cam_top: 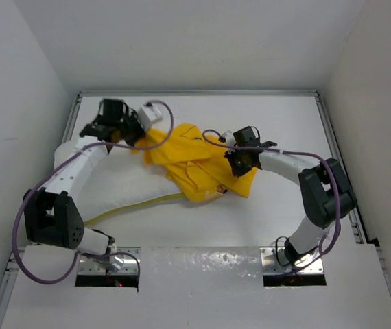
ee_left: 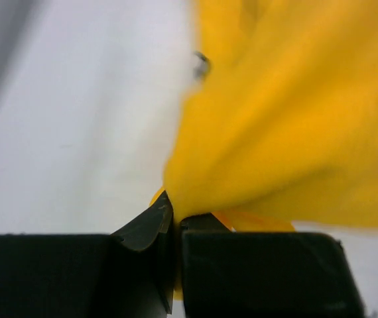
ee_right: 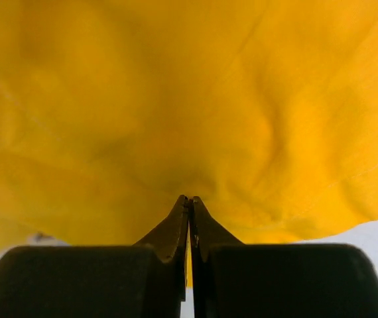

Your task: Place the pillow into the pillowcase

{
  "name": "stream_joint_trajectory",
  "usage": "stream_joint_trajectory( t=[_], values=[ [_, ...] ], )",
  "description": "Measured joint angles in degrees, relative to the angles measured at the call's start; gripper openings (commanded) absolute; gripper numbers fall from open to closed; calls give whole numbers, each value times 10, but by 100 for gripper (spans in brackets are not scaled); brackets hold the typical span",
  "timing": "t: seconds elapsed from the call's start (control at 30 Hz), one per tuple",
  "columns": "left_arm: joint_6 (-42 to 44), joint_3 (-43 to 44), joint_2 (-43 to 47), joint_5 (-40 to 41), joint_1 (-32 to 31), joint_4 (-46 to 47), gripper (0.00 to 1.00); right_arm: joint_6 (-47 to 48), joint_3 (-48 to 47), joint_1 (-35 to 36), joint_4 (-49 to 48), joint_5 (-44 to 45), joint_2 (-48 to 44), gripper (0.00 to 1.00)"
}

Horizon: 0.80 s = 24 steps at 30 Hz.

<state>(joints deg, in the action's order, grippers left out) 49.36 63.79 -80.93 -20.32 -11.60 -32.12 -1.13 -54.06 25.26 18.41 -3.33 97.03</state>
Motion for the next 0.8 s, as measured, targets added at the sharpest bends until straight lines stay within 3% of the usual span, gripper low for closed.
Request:
stream_joint_trajectory(
  t=[0.03, 0.07, 0.13, 0.17, 0.2, 0.3, 0.47, 0.57, 0.7, 0.73, 0.8],
  values=[
    [-24, 30, -4, 1, 21, 10, 0, 0, -12, 0, 8, -8, -3, 3],
    [-49, 75, -12, 5, 42, 23, 0, 3, -23, 0, 15, -16, -9, 19],
    [-66, 149, -24, 12, 69, 54, 0, 14, -48, 5, 26, -26, -29, 37],
    [-68, 179, -27, 10, 77, 64, 0, 23, -57, 9, 26, -28, -41, 62],
    [-68, 204, -27, 7, 81, 76, 0, 33, -65, 18, 23, -28, -57, 73],
    [-68, 238, -22, -13, 78, 98, 0, 69, -65, 56, -9, -35, -96, 85],
    [-76, 220, -22, -32, 74, 92, 0, 83, -71, 118, -58, -56, -61, 85],
    [-80, 204, -22, -32, 74, 86, 0, 72, -102, 134, -85, -67, -3, 80],
    [-87, 200, -22, -27, 74, 86, 0, 55, -133, 139, -125, -65, 52, 47],
    [-88, 200, -22, -25, 74, 86, 0, 53, -145, 139, -127, -61, 66, 24],
    [-89, 195, -19, -17, 74, 89, 0, 49, -167, 139, -128, -55, 88, 6]
  ],
)
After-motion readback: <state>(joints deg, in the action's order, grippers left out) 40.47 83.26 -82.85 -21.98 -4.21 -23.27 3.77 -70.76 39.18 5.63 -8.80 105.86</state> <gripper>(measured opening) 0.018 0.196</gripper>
